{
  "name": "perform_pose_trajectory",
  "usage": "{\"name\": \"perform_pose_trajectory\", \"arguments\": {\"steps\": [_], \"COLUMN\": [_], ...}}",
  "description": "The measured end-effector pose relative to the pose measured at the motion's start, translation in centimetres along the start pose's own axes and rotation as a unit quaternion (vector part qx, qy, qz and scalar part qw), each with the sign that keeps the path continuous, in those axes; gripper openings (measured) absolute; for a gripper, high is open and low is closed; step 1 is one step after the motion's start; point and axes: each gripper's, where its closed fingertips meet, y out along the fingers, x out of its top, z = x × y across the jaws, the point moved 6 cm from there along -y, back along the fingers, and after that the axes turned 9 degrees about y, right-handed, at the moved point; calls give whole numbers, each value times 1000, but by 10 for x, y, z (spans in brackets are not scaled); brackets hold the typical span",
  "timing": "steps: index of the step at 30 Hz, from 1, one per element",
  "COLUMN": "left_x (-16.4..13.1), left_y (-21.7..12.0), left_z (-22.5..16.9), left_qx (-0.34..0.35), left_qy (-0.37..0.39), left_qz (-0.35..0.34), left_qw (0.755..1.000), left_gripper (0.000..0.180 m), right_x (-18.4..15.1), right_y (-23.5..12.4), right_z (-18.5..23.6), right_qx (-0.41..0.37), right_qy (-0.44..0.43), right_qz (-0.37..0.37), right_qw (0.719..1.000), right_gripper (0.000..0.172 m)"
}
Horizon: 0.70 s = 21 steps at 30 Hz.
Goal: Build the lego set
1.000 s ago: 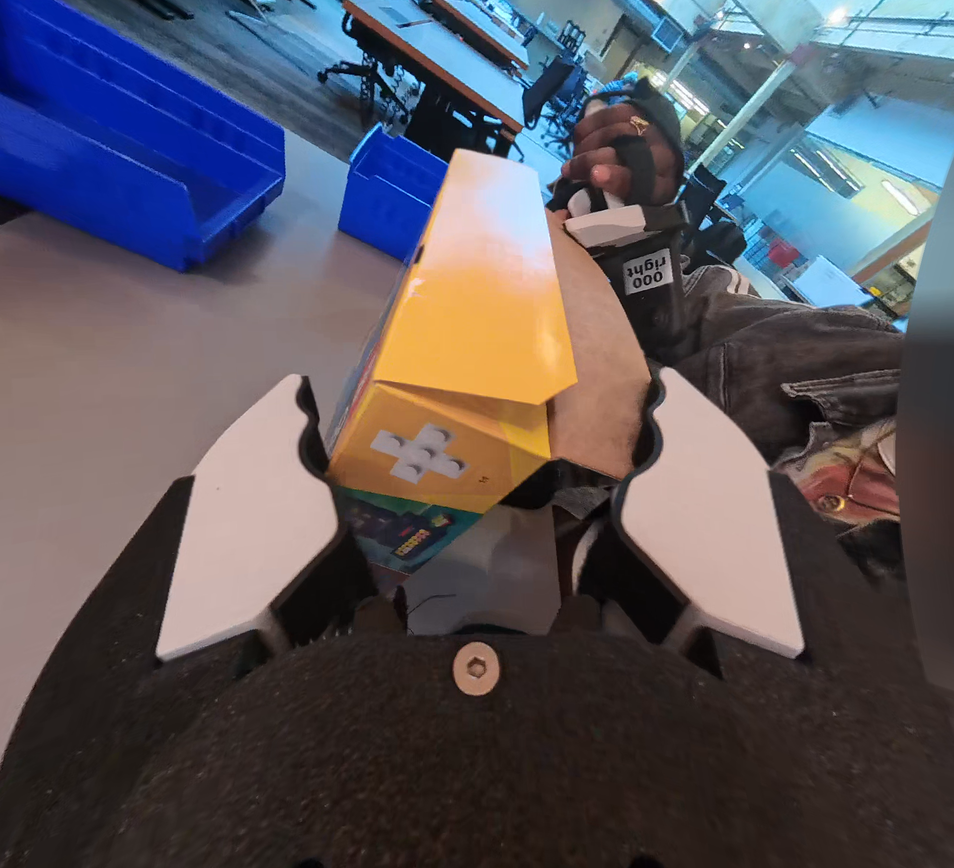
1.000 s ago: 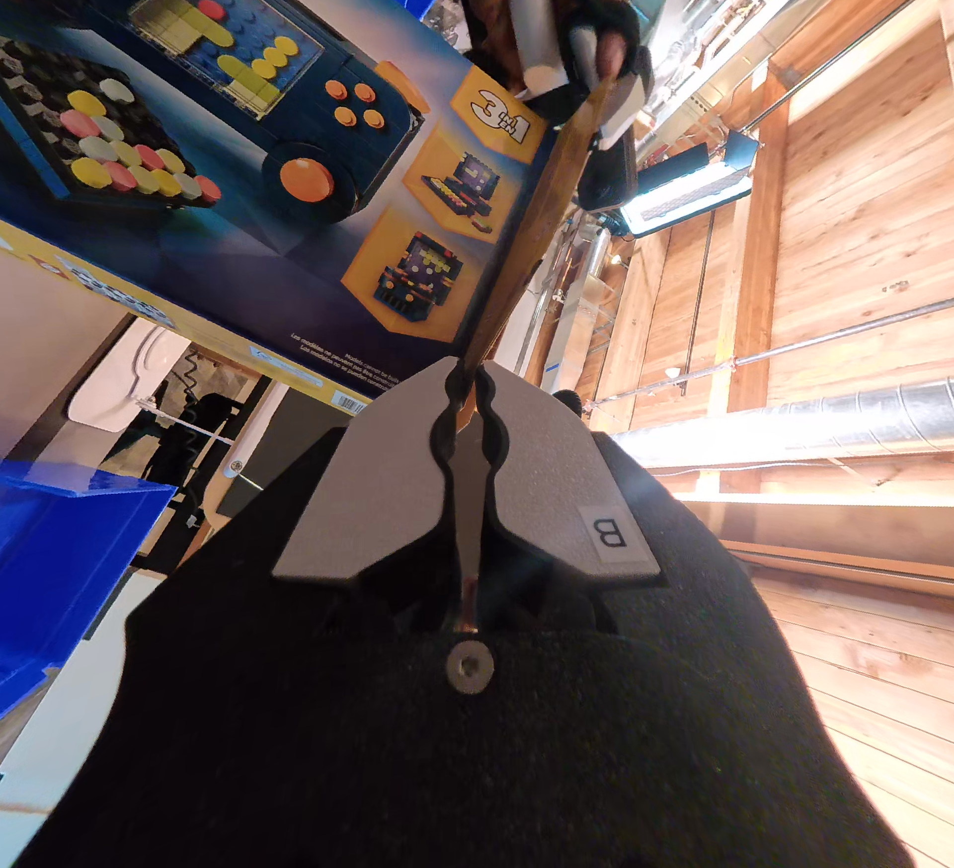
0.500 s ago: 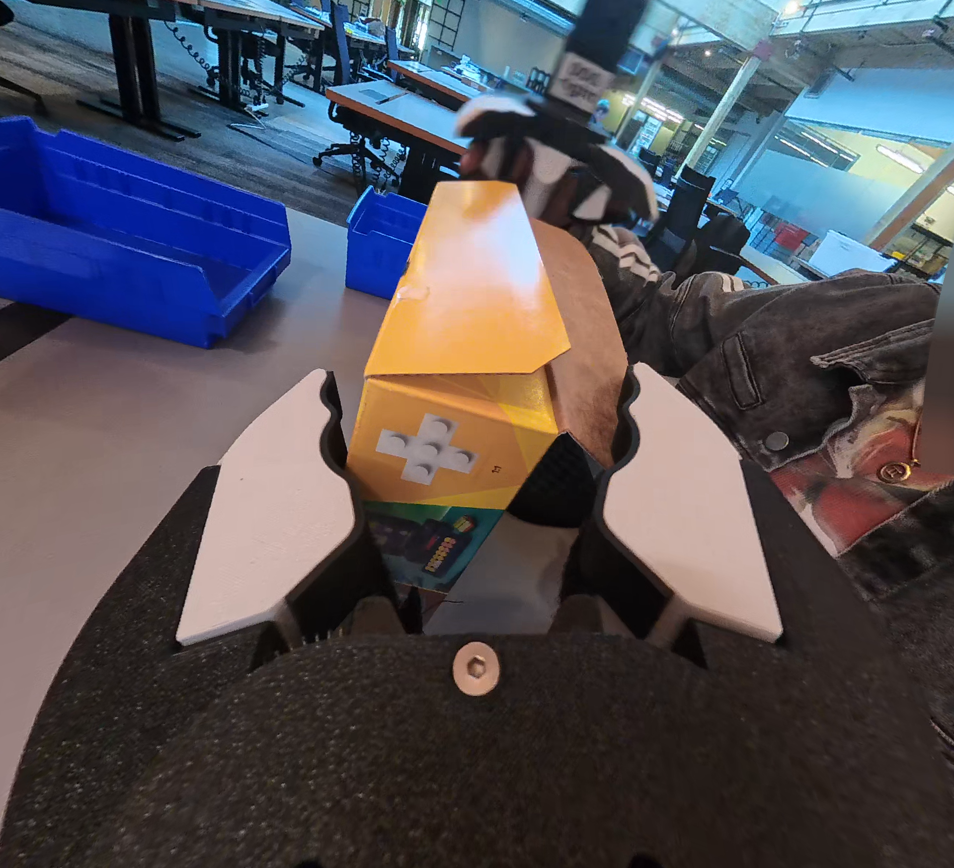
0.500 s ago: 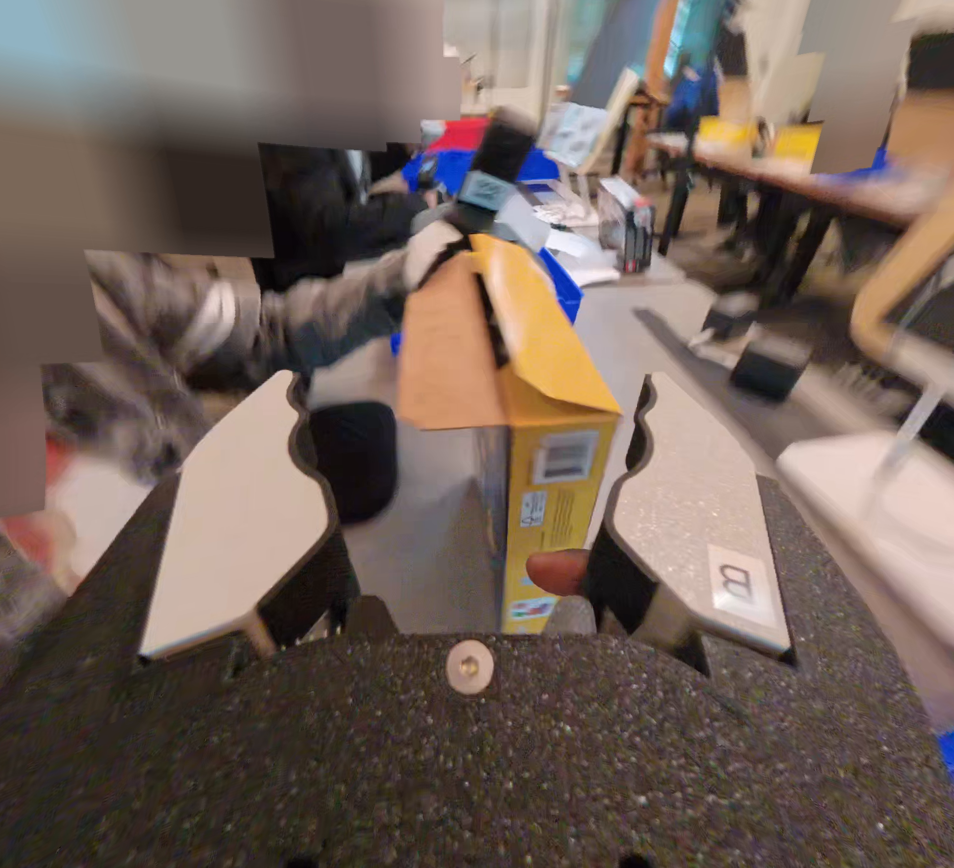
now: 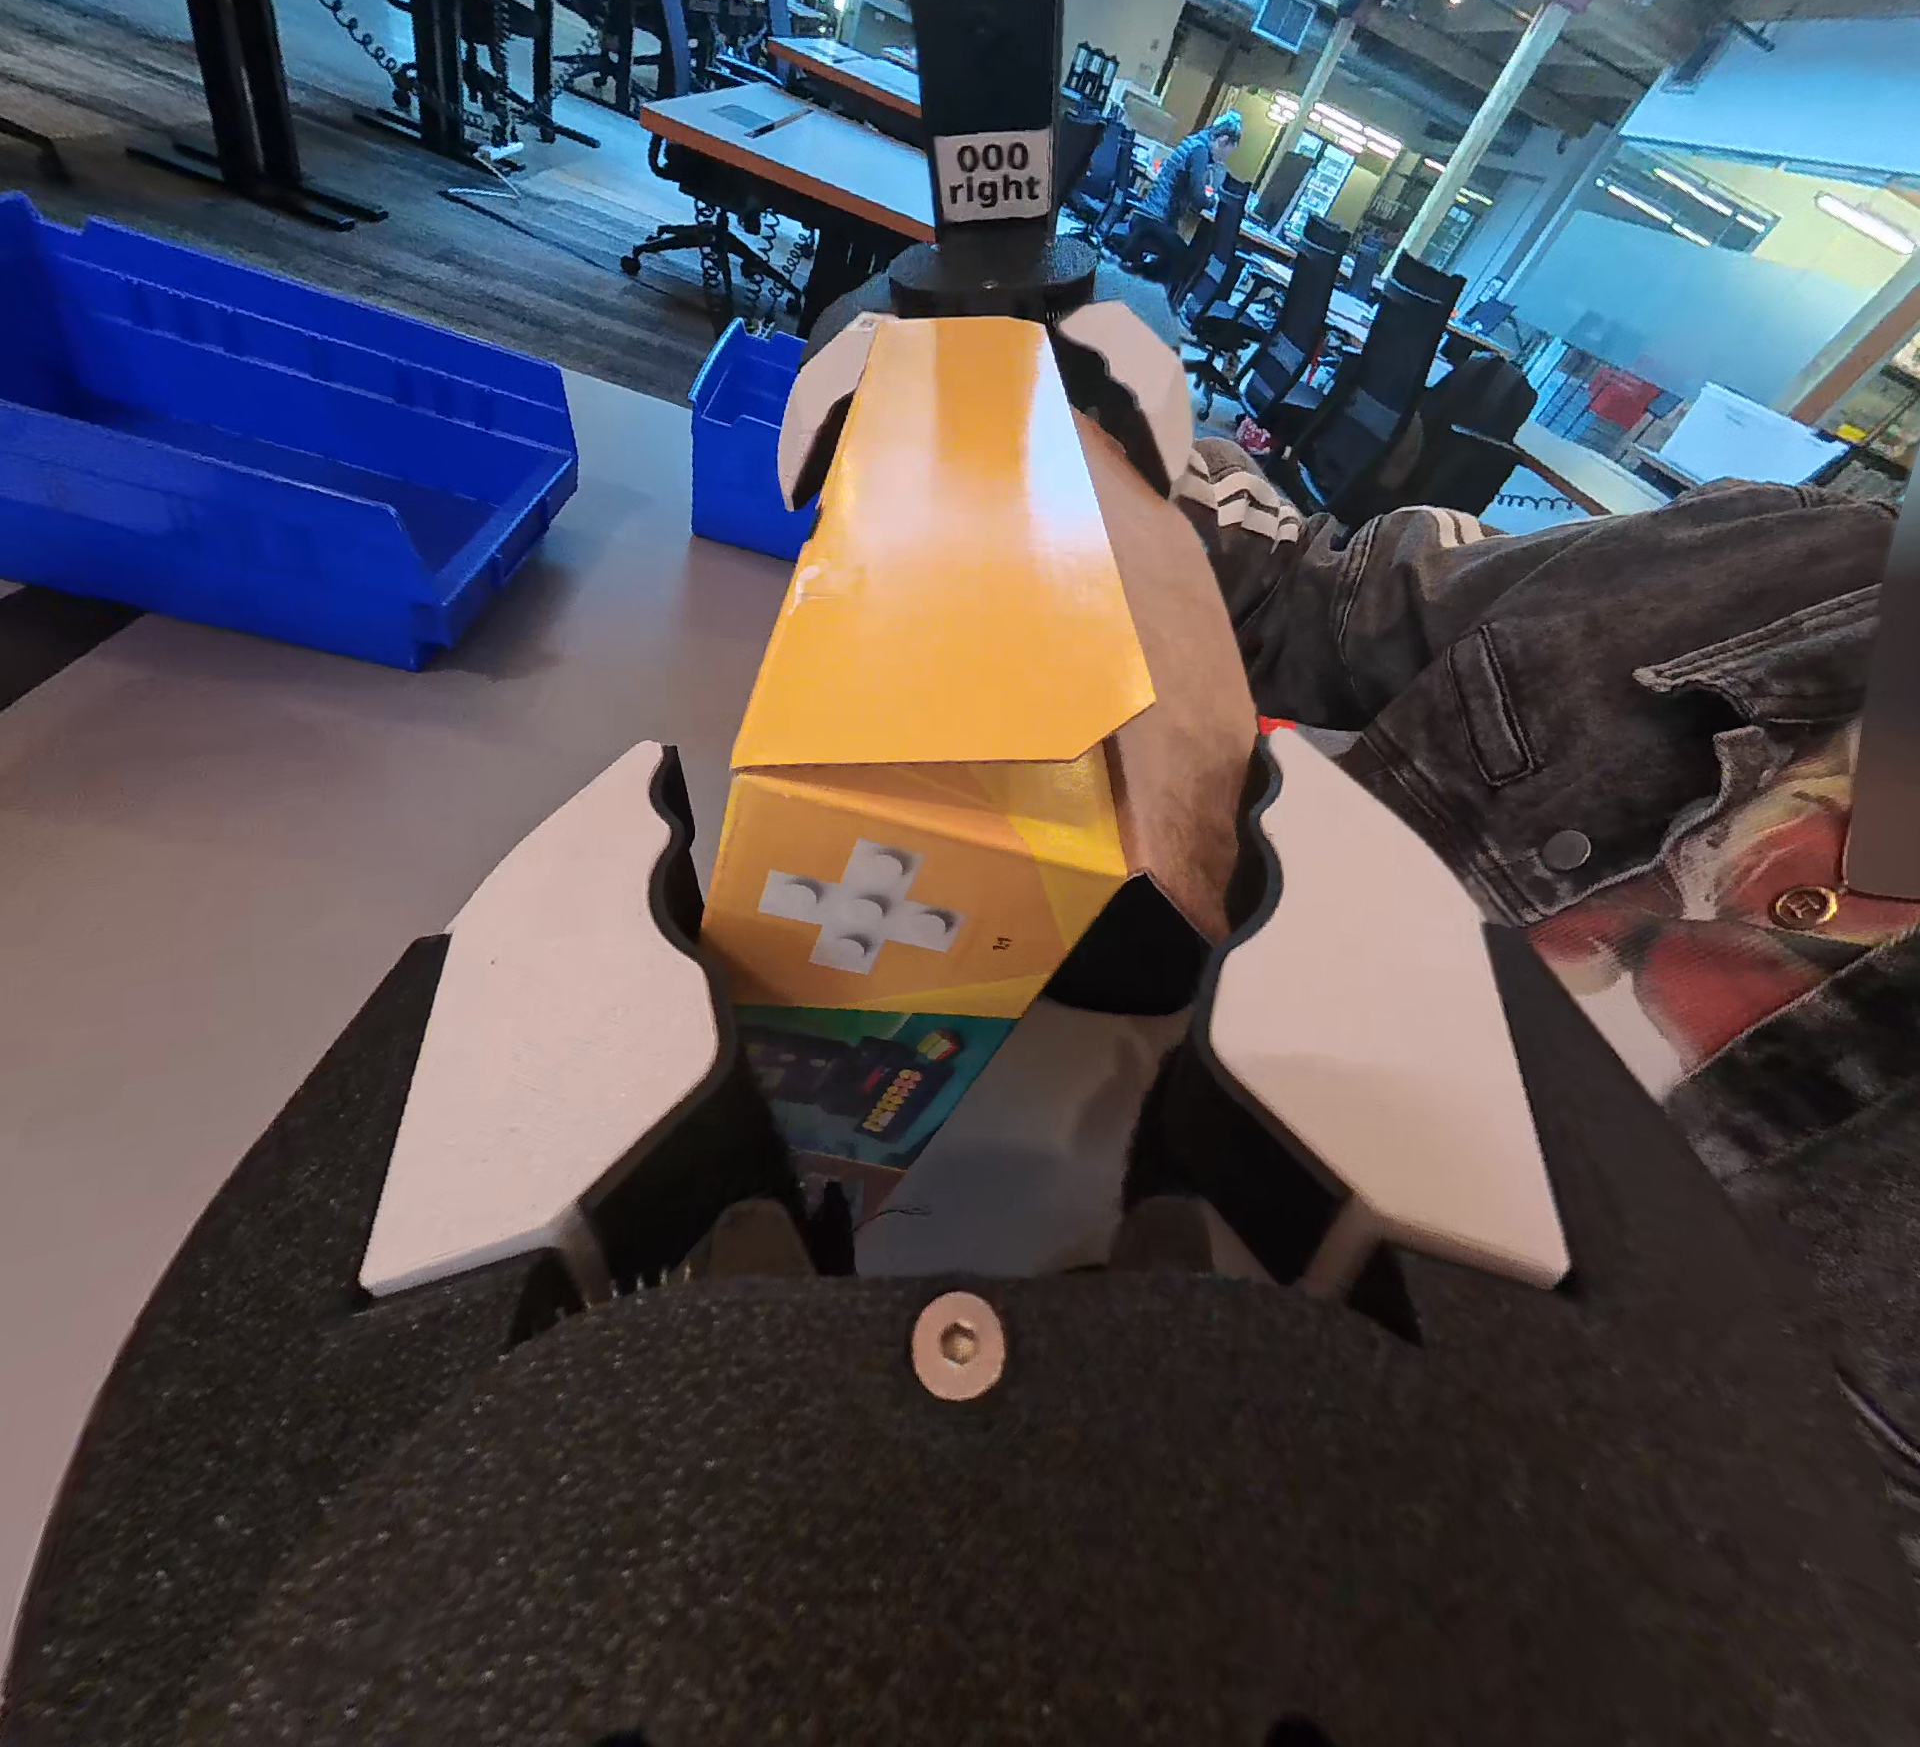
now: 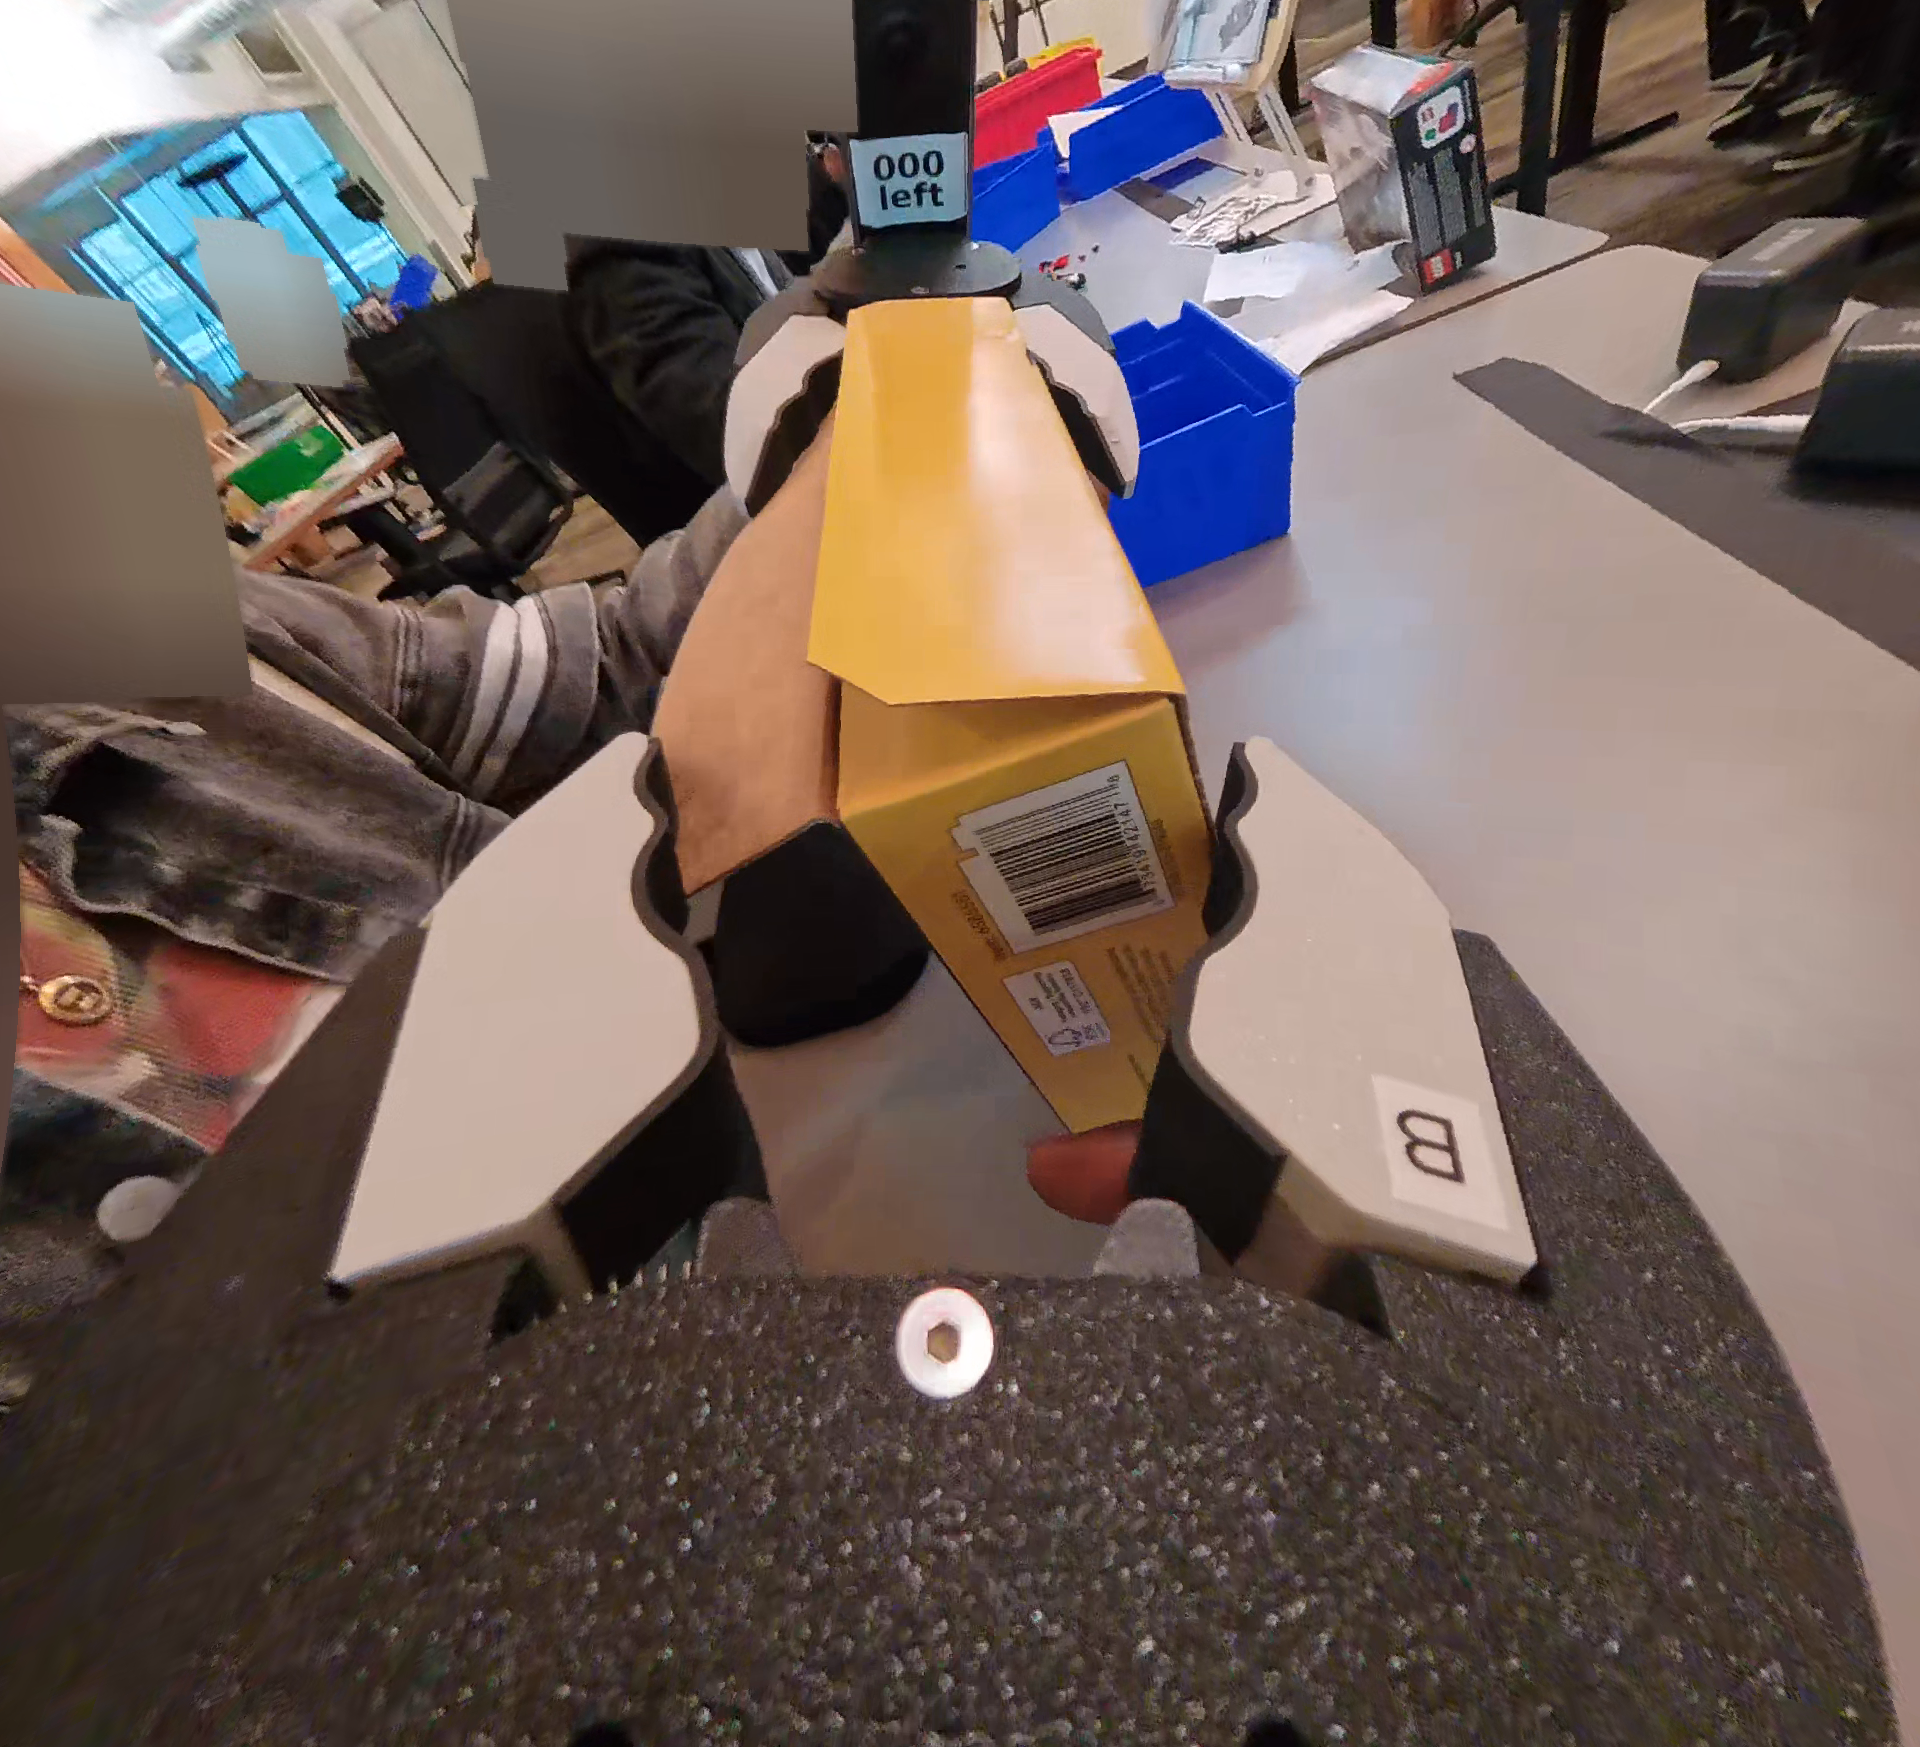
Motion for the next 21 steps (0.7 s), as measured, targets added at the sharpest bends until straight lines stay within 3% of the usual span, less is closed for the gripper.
{"name": "perform_pose_trajectory", "arguments": {"steps": [5, 10, 16, 18, 20, 21], "left_x": [-4, -4, -4, -4, -5, -5], "left_y": [-1, -1, -1, -1, -2, -2], "left_z": [2, 7, 10, 10, 11, 11], "left_qx": [15, 25, 30, 28, 28, 26], "left_qy": [51, 71, 82, 80, 78, 77], "left_qz": [20, 5, -3, -6, -10, -11], "left_qw": [998, 997, 996, 996, 997, 997], "left_gripper": [78, 70, 67, 68, 68, 68], "right_x": [-5, -4, -2, -2, 7, 13], "right_y": [-1, -1, -2, -4, -13, -21], "right_z": [-5, -12, -17, -14, -4, 4], "right_qx": [-37, -47, -40, -46, -99, -124], "right_qy": [-98, -150, -168, -181, -267, -326], "right_qz": [21, 0, -18, -13, -34, -59], "right_qw": [994, 988, 985, 982, 958, 935], "right_gripper": [74, 59, 59, 70, 77, 70]}}
